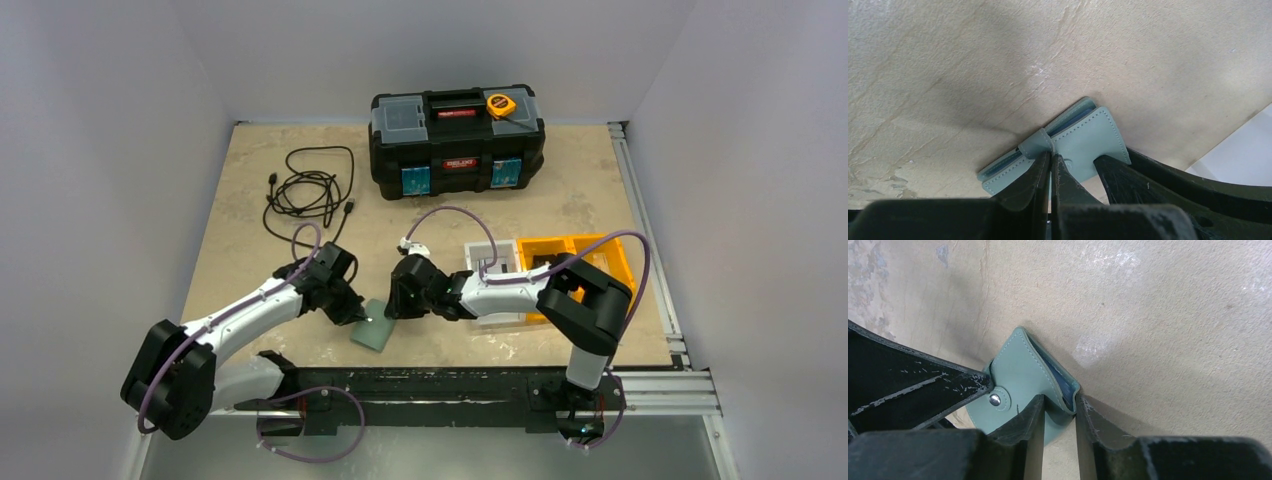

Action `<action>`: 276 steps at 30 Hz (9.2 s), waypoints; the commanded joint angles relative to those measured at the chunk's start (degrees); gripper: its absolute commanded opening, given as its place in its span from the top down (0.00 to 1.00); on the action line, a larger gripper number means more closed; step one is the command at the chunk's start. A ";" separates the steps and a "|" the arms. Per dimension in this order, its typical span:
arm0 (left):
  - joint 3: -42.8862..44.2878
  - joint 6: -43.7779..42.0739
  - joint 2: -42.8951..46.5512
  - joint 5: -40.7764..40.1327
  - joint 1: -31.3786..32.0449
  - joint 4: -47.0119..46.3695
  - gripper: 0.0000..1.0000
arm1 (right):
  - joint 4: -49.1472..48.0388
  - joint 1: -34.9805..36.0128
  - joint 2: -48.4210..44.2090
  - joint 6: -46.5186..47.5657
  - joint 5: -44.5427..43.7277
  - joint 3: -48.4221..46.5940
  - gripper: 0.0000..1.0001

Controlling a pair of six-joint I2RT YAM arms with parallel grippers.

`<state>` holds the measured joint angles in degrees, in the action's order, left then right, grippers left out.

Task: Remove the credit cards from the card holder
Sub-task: Open the card holder at the center of the board, then remove the credit card from the card holder.

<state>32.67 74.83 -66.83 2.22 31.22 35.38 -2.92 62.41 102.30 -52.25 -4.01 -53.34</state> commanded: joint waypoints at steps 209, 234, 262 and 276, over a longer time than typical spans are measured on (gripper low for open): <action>13.80 -22.97 14.83 -0.92 1.39 12.52 0.62 | 12.43 -0.56 -2.90 4.93 4.71 -14.48 0.48; 31.65 -23.09 -24.88 -18.60 21.49 11.39 0.59 | 13.20 -14.95 -26.29 6.37 1.24 10.62 0.48; 21.16 -21.25 -29.05 -17.55 22.55 1.91 0.99 | 9.32 -8.96 -18.62 4.29 2.31 9.36 0.51; 16.39 -23.32 -13.08 -11.27 19.70 -2.37 1.00 | 8.01 -6.49 -12.23 4.35 3.19 4.00 0.55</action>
<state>50.48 52.69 -83.74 -11.40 51.99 35.62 7.42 55.07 88.29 -47.57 -1.34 -45.89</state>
